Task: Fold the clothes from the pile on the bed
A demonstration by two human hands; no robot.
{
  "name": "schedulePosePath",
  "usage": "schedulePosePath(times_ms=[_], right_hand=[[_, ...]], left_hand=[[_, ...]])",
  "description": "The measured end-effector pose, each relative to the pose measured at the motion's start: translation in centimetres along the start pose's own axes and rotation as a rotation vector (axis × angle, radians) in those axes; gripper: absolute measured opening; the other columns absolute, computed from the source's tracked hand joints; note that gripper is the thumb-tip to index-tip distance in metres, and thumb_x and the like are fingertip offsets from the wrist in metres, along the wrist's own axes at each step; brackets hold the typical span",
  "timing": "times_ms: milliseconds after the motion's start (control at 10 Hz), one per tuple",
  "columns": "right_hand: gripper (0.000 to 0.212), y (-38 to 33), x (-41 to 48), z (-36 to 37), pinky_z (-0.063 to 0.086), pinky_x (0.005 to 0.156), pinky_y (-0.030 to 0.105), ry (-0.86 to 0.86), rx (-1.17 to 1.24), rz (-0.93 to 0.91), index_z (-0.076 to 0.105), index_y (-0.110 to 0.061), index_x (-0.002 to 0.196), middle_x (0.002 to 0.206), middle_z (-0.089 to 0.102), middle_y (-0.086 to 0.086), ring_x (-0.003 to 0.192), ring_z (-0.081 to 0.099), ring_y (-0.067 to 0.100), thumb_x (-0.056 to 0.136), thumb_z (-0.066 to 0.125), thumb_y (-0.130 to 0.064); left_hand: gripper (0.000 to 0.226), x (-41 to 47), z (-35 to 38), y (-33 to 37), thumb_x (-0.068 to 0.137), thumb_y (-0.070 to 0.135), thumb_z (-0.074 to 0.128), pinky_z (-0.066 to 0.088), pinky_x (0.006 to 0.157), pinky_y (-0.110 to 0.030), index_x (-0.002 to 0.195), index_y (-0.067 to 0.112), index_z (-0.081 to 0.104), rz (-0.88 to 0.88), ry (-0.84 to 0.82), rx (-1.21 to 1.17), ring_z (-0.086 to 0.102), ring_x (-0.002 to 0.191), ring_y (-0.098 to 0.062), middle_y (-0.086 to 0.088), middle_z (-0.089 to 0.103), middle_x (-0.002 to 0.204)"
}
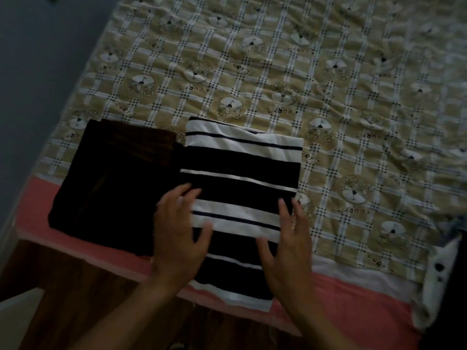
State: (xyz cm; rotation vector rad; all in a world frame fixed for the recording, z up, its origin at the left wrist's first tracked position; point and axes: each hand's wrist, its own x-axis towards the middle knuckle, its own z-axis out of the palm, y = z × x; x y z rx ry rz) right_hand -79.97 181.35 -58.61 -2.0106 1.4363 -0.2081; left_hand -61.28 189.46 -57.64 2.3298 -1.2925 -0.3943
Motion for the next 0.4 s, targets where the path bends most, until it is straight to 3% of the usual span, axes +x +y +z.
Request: schedulePosePath(times_ms=[100,200,300,400], right_hand=[[0.078,0.5,4.2,2.2,0.002,0.122,0.044,-0.065,-0.205,-0.146,0.007,-0.023,0.156,0.164,-0.007,0.004,0.15,-0.009,0.022,0.094,0.037,-0.061],[0.08,3.2,6.2,3.4,-0.002,0.12,0.052,-0.199,-0.42,-0.135,-0.009,-0.029,0.154,0.161,-0.02,0.002,0.148,-0.022,0.022,0.092,0.019,-0.071],[0.079,3.7,7.2,2.7,-0.007,0.119,0.052,-0.311,-0.445,-0.11,-0.018,-0.031,0.152,0.159,-0.027,0.0,0.146,-0.026,0.022,0.093,0.018,-0.069],[0.081,1.6,7.3,0.7,0.0,0.119,0.051,-0.417,-0.345,-0.057,-0.012,-0.026,0.154,0.161,-0.021,0.003,0.149,-0.016,0.026,0.096,0.034,-0.059]], left_hand=[[0.081,3.8,4.0,0.1,0.091,0.059,0.047,0.009,0.121,-0.045,0.156,0.019,0.02,0.26,-0.208,0.226,0.002,0.152,-0.027,-0.006,0.009,0.164],[0.087,6.1,6.3,-2.9,0.089,0.07,0.028,0.006,0.121,-0.052,0.157,0.022,0.004,0.156,-0.325,0.446,-0.007,0.152,-0.026,-0.005,-0.004,0.165],[0.087,7.0,6.1,-3.6,0.088,0.071,0.022,0.003,0.122,-0.05,0.157,0.02,0.002,0.122,-0.415,0.495,-0.007,0.152,-0.026,-0.004,-0.006,0.165],[0.083,7.2,4.4,-1.5,0.093,0.065,0.031,0.005,0.122,-0.047,0.156,0.02,0.002,0.073,-0.489,0.473,-0.007,0.151,-0.026,-0.005,-0.006,0.165]])
